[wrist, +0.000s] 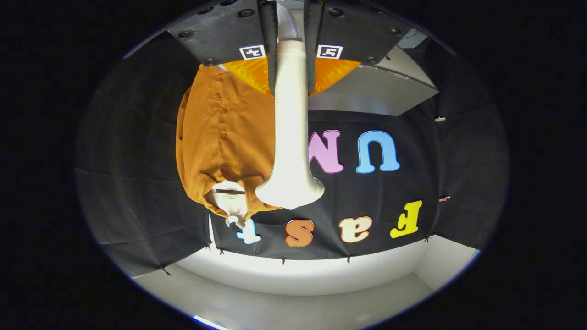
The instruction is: Iron the clothes twice with a garment steamer, once on the left side and once on the right side.
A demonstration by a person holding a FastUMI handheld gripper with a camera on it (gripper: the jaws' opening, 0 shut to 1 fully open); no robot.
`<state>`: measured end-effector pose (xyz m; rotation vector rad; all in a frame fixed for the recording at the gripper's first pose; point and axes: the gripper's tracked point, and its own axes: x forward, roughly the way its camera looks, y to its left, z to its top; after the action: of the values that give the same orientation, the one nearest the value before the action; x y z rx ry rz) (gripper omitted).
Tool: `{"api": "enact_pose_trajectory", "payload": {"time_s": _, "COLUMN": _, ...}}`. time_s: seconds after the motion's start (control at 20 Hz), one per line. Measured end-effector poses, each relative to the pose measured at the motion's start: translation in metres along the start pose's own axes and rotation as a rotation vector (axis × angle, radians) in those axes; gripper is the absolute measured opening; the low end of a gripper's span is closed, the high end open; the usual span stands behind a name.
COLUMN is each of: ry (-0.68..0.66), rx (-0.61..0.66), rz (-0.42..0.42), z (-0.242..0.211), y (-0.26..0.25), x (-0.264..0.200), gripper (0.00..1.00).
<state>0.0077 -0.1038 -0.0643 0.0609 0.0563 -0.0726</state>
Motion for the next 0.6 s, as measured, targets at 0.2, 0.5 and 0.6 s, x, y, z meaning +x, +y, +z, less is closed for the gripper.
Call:
{"api": "enact_pose_trajectory", "payload": {"time_s": 0.2, "ry": -0.006, "rx": -0.006, "rz": 0.031, "z": 0.005, "y": 0.041, "x": -0.004, "gripper": 0.26}}
{"api": "enact_pose_trajectory", "payload": {"time_s": 0.5, "ry": -0.032, "rx": -0.026, "rz": 0.026, "z": 0.013, "y": 0.086, "x": 0.001, "gripper": 0.26}}
{"api": "enact_pose_trajectory", "payload": {"time_s": 0.6, "ry": -0.036, "rx": -0.02, "rz": 0.023, "z": 0.015, "y": 0.095, "x": 0.003, "gripper": 0.26}}
